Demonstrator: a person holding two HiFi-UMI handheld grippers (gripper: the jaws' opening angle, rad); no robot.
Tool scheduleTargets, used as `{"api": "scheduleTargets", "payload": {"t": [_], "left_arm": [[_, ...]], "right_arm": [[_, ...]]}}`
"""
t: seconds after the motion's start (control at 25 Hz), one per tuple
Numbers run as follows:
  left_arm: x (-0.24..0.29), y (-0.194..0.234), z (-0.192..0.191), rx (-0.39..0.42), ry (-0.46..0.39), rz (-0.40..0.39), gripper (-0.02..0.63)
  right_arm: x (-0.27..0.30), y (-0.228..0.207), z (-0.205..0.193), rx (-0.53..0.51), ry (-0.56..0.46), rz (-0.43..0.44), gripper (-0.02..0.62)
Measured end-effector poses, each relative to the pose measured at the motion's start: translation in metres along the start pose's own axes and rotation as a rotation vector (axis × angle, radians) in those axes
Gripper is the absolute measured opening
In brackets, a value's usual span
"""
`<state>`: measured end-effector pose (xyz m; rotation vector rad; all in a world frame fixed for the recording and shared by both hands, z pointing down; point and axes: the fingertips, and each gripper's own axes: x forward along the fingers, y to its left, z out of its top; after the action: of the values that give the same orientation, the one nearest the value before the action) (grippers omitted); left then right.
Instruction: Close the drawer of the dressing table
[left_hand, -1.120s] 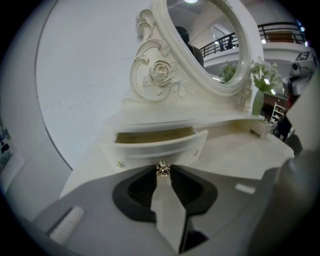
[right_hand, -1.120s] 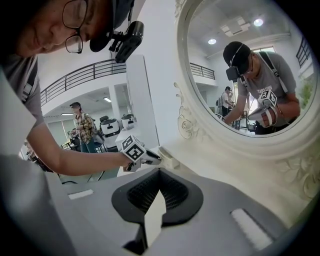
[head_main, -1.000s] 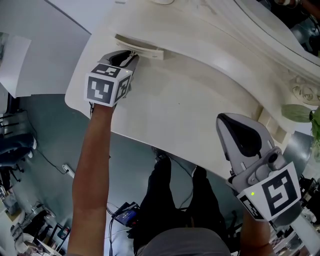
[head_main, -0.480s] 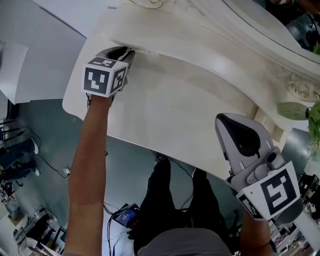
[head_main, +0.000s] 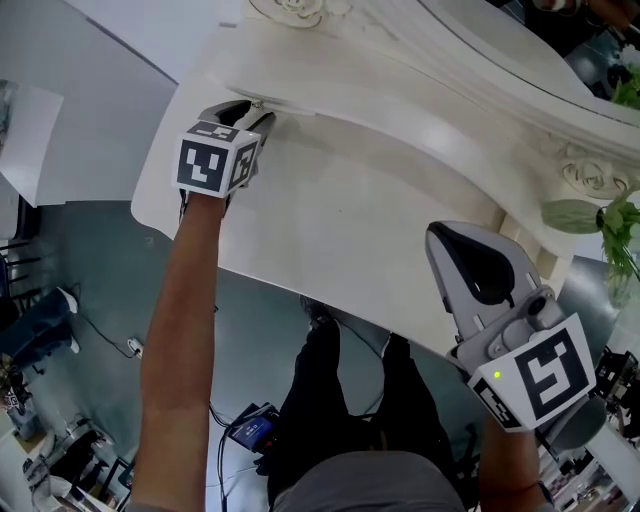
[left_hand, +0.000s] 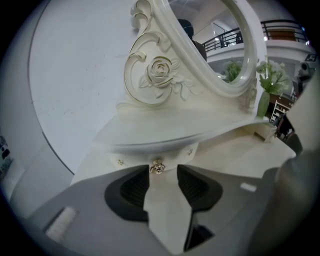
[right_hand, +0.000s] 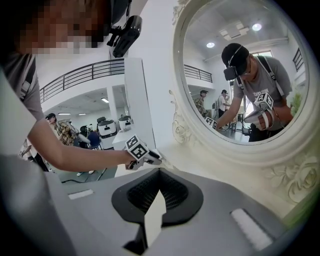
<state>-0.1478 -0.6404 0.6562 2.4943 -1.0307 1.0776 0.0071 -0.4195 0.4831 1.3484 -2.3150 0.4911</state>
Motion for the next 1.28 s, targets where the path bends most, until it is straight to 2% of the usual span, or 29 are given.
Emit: {"api": "scheduleTargets", "payload": {"t": [0.28, 0.32, 0.4, 0.52, 0.92, 1.28], "left_arm": [[-0.040, -0.005, 0.001, 0.012, 0.023, -0.002, 0.179], [-0.050, -0.006, 0.001, 0.013, 0.025, -0.002, 0.167], [-0.076, -0.008, 0.006, 0.020, 0.008, 0.003, 0.105], [-0.127, -0.018, 0.030, 0.048, -0.063, 0.026, 0.004], [-0.302, -0.091, 0.130, 0.161, -0.363, 0.068, 0.003], [-0.423, -0.172, 0.181, 0.225, -0.530, 0.095, 0.002]], "right_arm": [[-0.021, 0.008, 0.024, -0.036, -0.042, 0.004, 0.000], [-0.025, 0.010, 0.027, -0.041, -0.050, 0.007, 0.002], [-0.032, 0.012, 0.034, -0.054, -0.067, 0.013, 0.000], [-0.047, 0.018, 0.047, -0.078, -0.091, 0.019, 0.000], [-0.106, 0.050, 0.097, -0.154, -0.182, 0.067, 0.000], [-0.166, 0.076, 0.127, -0.249, -0.245, 0.109, 0.000]]}}
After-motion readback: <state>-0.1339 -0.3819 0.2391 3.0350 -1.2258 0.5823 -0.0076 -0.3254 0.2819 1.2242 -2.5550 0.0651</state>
